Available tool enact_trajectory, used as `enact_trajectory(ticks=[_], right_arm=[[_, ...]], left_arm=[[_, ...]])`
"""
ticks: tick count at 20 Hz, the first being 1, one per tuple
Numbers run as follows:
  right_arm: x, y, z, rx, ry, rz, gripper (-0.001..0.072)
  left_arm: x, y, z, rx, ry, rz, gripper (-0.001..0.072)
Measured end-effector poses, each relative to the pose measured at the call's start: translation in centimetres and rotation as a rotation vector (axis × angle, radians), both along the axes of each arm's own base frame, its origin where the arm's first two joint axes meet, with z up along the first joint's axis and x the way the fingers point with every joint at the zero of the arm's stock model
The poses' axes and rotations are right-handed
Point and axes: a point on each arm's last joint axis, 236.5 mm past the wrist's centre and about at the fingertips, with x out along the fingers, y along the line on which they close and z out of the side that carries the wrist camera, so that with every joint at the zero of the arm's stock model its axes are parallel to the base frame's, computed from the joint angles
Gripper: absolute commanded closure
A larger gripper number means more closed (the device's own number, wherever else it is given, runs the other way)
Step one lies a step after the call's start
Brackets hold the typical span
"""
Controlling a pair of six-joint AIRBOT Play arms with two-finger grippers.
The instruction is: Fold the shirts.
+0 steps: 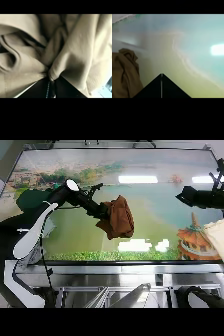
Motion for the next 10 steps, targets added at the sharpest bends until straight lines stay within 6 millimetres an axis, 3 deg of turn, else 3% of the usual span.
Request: enact_trajectory(ticks=[2,3,4,5,7,8,9,10], right_arm=[[-1.7,1.2,-1.1,0.025,0.074,0.053,0.0684],[-2.6,2.1,-1.7,0.048,0.115,0.081,0.0525],[-3.6,3.2,-2.6,0.071,0.156,0.109,0.0177],[-4.6,4.4,-3.9,0.092,0.206,0.142,0.0095],[-6.3,7.3,-6.6,0.129,0.289,0.214,0.0098],[-6.9,8.9,-7.8,0.151,0.322,0.251,0.0147],[-7.2,10.6,-9.1,0.176,0.347,0.280,0.0271],[-7.4,12.1,-10.3,0.197,0.369,0.305,0.0324]], left_arm=[[0.4,0.0,2.0,-0.016,-0.035,-0.013,0.0684],[0.5,0.0,2.9,-0.023,-0.049,-0.018,0.0683],[0.4,0.0,3.5,-0.027,-0.057,-0.025,0.0684],[0.3,0.0,4.1,-0.031,-0.063,-0.031,0.0683],[0.0,0.0,4.8,-0.038,-0.061,-0.044,0.0683],[-0.2,0.0,4.8,-0.038,-0.057,-0.049,0.0683],[-0.3,0.1,4.9,-0.038,-0.052,-0.054,0.0683],[-0.5,0.1,4.8,-0.038,-0.045,-0.059,0.0683]])
